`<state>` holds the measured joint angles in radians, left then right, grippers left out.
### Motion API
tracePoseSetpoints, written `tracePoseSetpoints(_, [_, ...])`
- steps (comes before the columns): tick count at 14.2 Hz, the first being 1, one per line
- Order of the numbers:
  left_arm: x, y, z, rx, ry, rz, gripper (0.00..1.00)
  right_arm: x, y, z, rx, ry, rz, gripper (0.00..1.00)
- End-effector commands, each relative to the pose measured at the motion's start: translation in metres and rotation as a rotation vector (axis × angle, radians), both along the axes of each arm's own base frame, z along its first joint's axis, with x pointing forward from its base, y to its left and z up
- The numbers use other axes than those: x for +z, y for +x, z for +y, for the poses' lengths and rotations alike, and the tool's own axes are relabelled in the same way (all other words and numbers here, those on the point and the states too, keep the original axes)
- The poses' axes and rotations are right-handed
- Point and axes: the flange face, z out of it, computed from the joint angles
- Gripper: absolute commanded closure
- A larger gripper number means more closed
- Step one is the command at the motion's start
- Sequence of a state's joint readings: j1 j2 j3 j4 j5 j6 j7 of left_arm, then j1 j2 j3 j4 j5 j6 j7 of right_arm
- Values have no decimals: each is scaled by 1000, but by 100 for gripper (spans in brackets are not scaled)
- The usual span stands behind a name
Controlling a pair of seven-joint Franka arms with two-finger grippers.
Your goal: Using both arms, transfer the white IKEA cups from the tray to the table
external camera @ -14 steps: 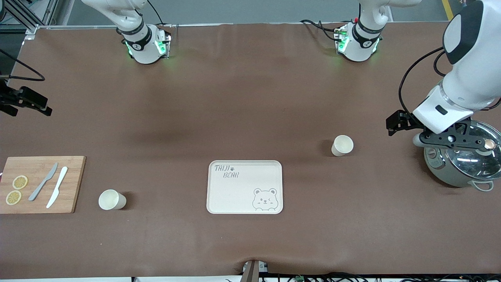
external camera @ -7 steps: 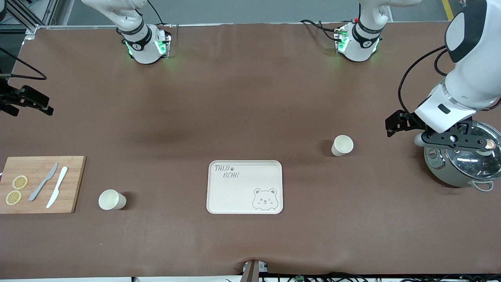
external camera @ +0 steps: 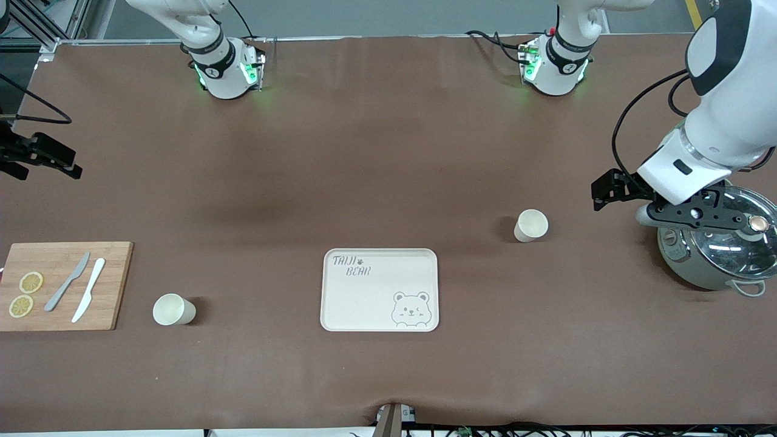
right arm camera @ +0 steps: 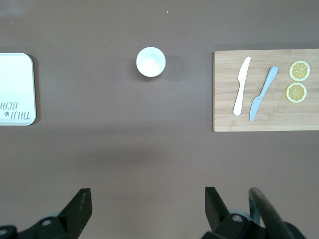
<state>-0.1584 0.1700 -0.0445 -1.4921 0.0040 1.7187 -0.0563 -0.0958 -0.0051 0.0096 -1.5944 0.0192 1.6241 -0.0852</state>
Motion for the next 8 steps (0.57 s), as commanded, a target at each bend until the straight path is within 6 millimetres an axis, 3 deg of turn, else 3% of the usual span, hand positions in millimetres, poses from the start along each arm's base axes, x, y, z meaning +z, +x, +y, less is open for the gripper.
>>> tracePoseSetpoints(1, [3, 2, -3, -10, -21, -7, 0, 4, -6, -2, 7, -17, -4, 0])
tracePoseSetpoints(8, [5, -1, -11, -30, -18, -4, 0, 5, -6, -1, 10, -17, -5, 0])
